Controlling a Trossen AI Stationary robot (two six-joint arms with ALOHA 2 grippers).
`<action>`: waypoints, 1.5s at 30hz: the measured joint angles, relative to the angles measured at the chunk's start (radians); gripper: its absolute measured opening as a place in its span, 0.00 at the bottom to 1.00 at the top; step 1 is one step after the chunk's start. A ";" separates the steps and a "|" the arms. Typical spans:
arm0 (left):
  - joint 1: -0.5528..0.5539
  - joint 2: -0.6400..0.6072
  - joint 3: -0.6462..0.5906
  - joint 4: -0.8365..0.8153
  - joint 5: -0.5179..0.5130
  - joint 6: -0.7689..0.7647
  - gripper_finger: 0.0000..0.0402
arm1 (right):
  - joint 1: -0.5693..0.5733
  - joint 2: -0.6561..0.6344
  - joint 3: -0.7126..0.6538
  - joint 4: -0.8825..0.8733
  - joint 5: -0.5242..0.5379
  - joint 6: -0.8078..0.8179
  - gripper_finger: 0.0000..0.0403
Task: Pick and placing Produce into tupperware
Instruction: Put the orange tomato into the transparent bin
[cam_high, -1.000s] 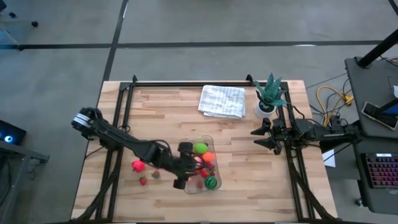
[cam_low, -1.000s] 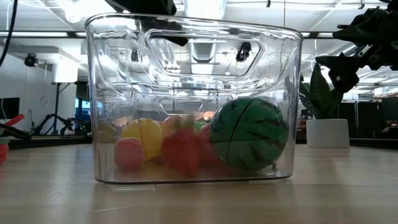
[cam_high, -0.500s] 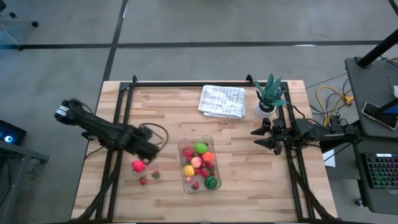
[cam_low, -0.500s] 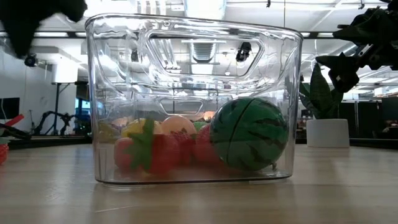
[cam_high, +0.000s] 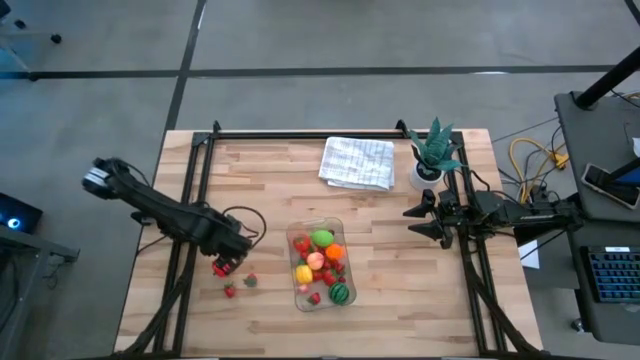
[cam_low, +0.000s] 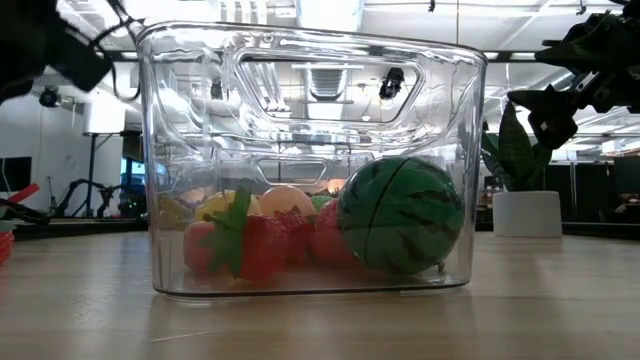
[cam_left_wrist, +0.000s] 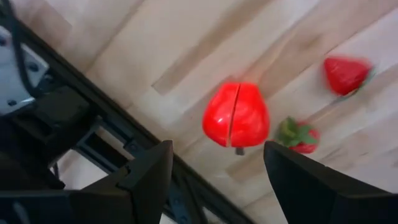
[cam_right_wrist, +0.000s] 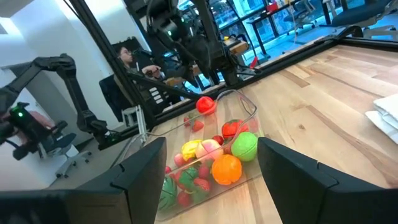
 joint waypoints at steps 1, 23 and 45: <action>0.000 0.012 -0.016 0.012 0.012 0.022 0.59 | 0.000 0.000 0.000 0.000 0.000 0.000 0.60; -0.001 0.194 -0.080 0.202 0.096 0.263 0.59 | 0.000 0.000 0.000 0.000 0.000 0.000 0.60; -0.005 0.200 -0.084 0.136 0.035 0.305 0.59 | 0.000 0.000 0.000 0.000 0.000 0.000 0.60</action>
